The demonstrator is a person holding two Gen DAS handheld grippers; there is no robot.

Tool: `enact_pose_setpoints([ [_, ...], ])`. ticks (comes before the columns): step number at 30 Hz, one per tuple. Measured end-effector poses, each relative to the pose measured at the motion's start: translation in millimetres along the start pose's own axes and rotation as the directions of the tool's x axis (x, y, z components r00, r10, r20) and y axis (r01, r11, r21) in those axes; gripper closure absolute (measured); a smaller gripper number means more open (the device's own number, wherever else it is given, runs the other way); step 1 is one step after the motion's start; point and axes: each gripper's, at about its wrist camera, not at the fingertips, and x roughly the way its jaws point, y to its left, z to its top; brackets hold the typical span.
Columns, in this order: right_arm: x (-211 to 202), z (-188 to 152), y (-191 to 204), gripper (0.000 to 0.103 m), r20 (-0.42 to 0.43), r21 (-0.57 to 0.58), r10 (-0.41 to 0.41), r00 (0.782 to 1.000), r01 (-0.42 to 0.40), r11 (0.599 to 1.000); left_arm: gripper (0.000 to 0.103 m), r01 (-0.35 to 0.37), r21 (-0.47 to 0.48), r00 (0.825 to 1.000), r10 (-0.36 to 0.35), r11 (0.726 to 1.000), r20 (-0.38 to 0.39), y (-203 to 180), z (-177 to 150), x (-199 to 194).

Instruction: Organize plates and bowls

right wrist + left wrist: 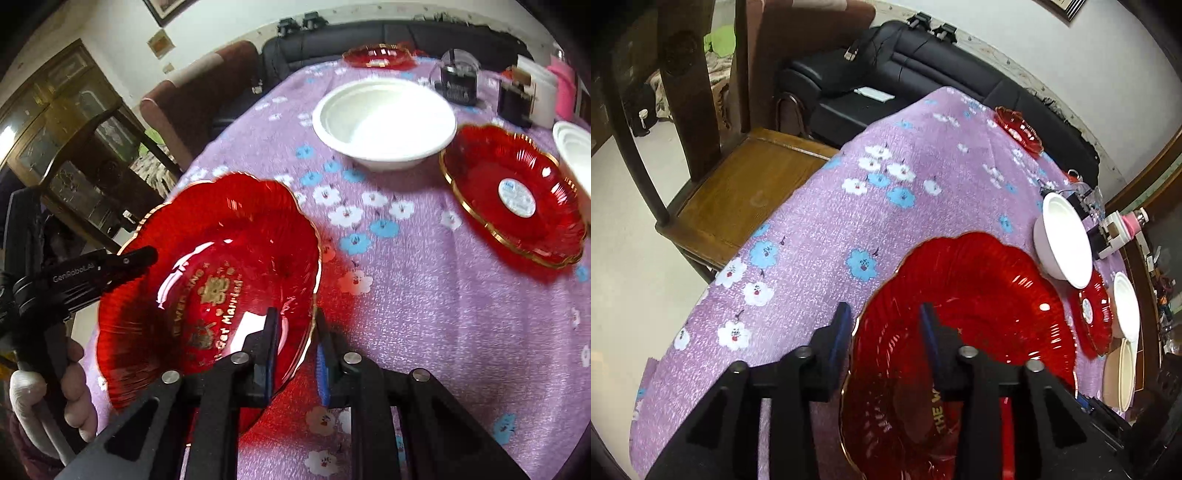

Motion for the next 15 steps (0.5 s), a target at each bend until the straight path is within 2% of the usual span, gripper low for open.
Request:
enact_pose_setpoints([
  [1, -5.6, -0.7, -0.3, 0.075, 0.015, -0.009, -0.006, 1.0, 0.006, 1.0, 0.058, -0.006, 0.006, 1.0, 0.006, 1.0, 0.017, -2.2, -0.7, -5.0],
  [3, -19.1, -3.8, -0.8, 0.062, 0.05, -0.018, -0.02, 0.999, 0.021, 1.0, 0.053, -0.031, 0.017, 0.998, 0.03, 0.999, 0.06, -6.3, -2.3, -17.7],
  [4, -26.3, -6.1, -2.0, 0.06, 0.066, -0.017, -0.022, 0.998, 0.023, 1.0, 0.051, -0.056, 0.02, 0.994, 0.054, 0.998, 0.09, -8.2, -4.1, -26.6],
  [6, -38.8, -11.1, -6.5, 0.056, 0.088, -0.013, -0.02, 0.996, 0.021, 1.0, 0.048, -0.133, 0.019, 0.978, 0.129, 0.991, 0.164, -13.0, -10.3, -46.7],
  [8, -47.9, -16.4, -10.6, 0.055, 0.104, -0.015, -0.023, 0.994, 0.025, 1.0, 0.038, -0.172, 0.017, 0.961, 0.164, 0.985, 0.224, -18.4, -17.6, -64.2],
  [10, -58.0, -27.5, -17.5, 0.053, 0.122, -0.019, -0.034, 0.992, 0.037, 0.999, 0.026, -0.168, 0.023, 0.945, 0.155, 0.985, 0.289, -27.1, -30.1, -85.3],
  [12, -66.1, -36.3, -27.2, 0.052, 0.131, -0.016, -0.048, 0.99, 0.051, 0.999, 0.025, -0.174, 0.072, 0.927, 0.139, 0.982, 0.347, -44.2, -44.4, -103.7],
  [15, -74.6, -49.2, -47.8, 0.052, 0.133, 0.002, -0.07, 0.989, 0.07, 0.998, 0.023, -0.177, 0.171, 0.915, 0.098, 0.969, 0.392, -74.6, -63.6, -118.5],
])
